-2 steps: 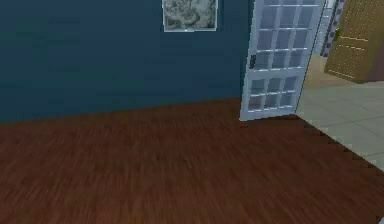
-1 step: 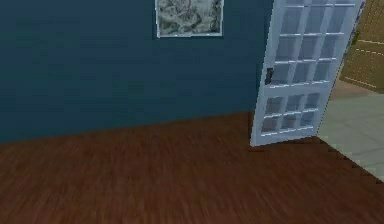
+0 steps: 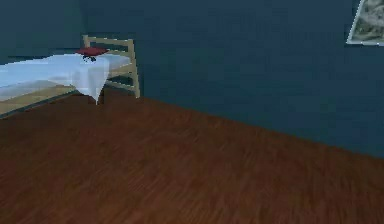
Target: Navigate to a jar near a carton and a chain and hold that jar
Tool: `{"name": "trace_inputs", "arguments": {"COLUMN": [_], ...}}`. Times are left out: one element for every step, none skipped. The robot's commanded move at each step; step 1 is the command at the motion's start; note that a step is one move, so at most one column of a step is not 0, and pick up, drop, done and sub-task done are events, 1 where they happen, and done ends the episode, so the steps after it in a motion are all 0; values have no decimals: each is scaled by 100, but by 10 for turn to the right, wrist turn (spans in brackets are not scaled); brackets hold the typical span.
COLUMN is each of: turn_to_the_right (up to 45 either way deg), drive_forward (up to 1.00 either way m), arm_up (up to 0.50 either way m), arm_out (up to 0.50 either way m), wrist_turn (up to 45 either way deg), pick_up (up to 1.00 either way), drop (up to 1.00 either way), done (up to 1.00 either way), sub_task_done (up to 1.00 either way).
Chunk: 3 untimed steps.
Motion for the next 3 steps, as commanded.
{"name": "trace_inputs", "arguments": {"turn_to_the_right": [-420,0,-90], "drive_forward": [0,100,0], "arm_up": [0,0,0], "arm_out": [0,0,0], "wrist_turn": [0,0,0], "pick_up": [0,0,0], "drop": [0,0,0], "done": [0,0,0], "sub_task_done": [0,0,0]}}
